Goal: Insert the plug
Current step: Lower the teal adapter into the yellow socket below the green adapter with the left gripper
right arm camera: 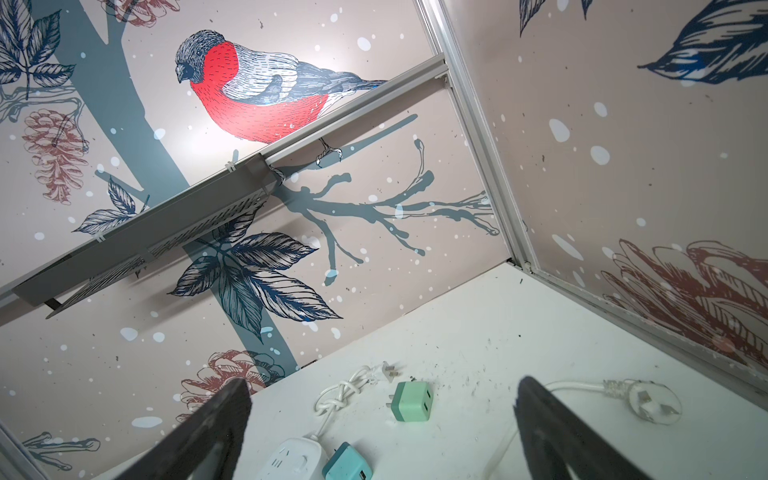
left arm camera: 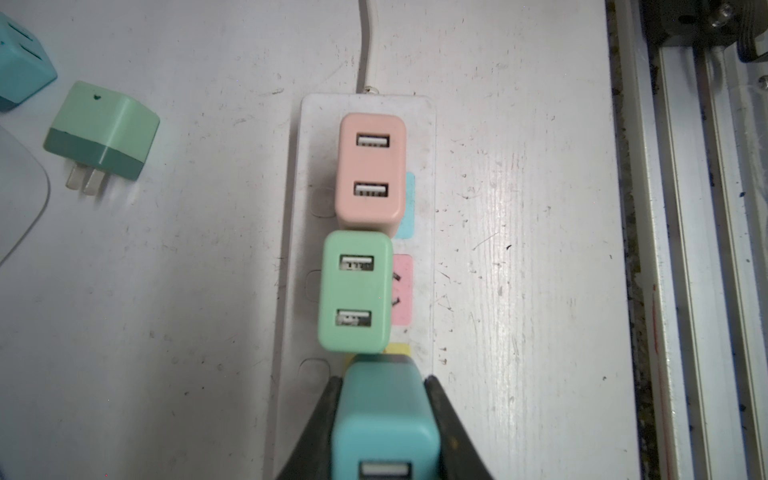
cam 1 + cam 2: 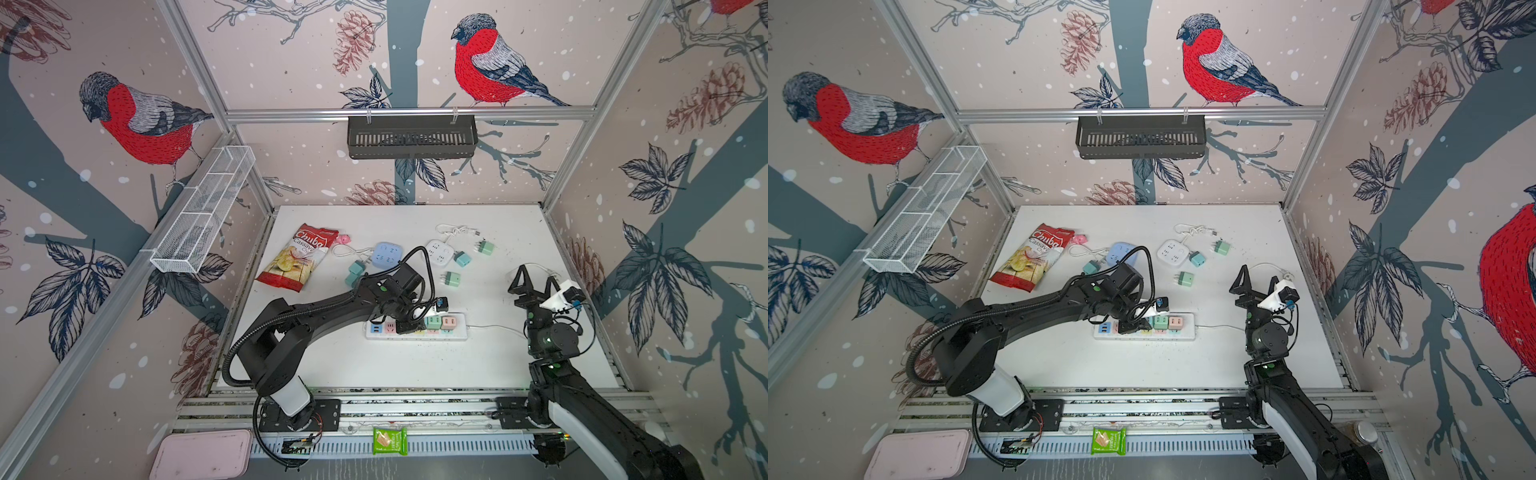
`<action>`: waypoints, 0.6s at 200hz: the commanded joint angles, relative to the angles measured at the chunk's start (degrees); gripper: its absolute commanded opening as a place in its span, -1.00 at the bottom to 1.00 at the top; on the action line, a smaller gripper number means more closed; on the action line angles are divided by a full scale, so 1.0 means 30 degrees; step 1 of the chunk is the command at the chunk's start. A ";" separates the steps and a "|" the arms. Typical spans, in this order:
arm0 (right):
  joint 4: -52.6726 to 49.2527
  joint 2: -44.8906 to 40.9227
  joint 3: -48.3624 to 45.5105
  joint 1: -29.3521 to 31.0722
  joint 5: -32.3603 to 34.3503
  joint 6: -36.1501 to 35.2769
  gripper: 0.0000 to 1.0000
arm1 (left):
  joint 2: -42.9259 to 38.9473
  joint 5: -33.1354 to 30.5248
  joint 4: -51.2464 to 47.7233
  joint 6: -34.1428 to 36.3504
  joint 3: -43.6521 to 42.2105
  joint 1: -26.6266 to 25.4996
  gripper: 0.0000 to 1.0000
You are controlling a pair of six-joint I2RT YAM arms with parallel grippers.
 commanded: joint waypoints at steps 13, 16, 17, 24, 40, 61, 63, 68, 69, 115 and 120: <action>0.0580 -0.0060 -0.2143 -0.0041 -0.0117 0.0095 0.99 | 0.0342 -0.0119 0.0061 0.0152 0.0352 0.0050 -1.00; 0.0576 -0.0059 -0.2164 -0.0039 -0.0116 0.0091 0.99 | 0.0358 -0.0119 0.0014 0.0171 0.0396 0.0060 -1.00; 0.0576 -0.0073 -0.2168 -0.0043 -0.0116 0.0087 0.99 | 0.0373 -0.0113 0.0016 0.0164 0.0408 0.0055 -1.00; 0.0569 -0.0076 -0.2143 -0.0047 -0.0115 0.0091 0.99 | 0.0415 -0.0106 -0.0013 0.0185 0.0419 0.0084 -1.00; 0.0547 -0.0068 -0.2162 -0.0069 -0.0115 0.0111 0.99 | 0.0424 -0.0063 0.0012 0.0157 0.0424 0.0154 -1.00; 0.0556 -0.0085 -0.2153 -0.0087 -0.0115 0.0115 0.99 | 0.0586 -0.0073 -0.0034 0.0100 0.0526 0.0276 -1.00; 0.0549 -0.0065 -0.2152 -0.0079 -0.0115 0.0120 0.99 | 0.0607 -0.0076 -0.0016 0.0113 0.0519 0.0282 -1.00; 0.0558 -0.0087 -0.2168 -0.0098 -0.0115 0.0112 0.99 | 0.0636 -0.0077 -0.0060 0.0126 0.0560 0.0289 -1.00; 0.0567 -0.0087 -0.2155 -0.0102 -0.0115 0.0112 0.99 | 0.0630 -0.0077 -0.0064 0.0127 0.0563 0.0286 -1.00; 0.0552 -0.0117 -0.2160 -0.0105 -0.0145 0.0135 0.99 | 0.0894 -0.0369 -0.0156 0.0172 0.0627 0.0341 -1.00; 0.0549 -0.0112 -0.2156 -0.0109 -0.0144 0.0137 0.99 | 0.0890 -0.0370 -0.0173 0.0194 0.0625 0.0341 -1.00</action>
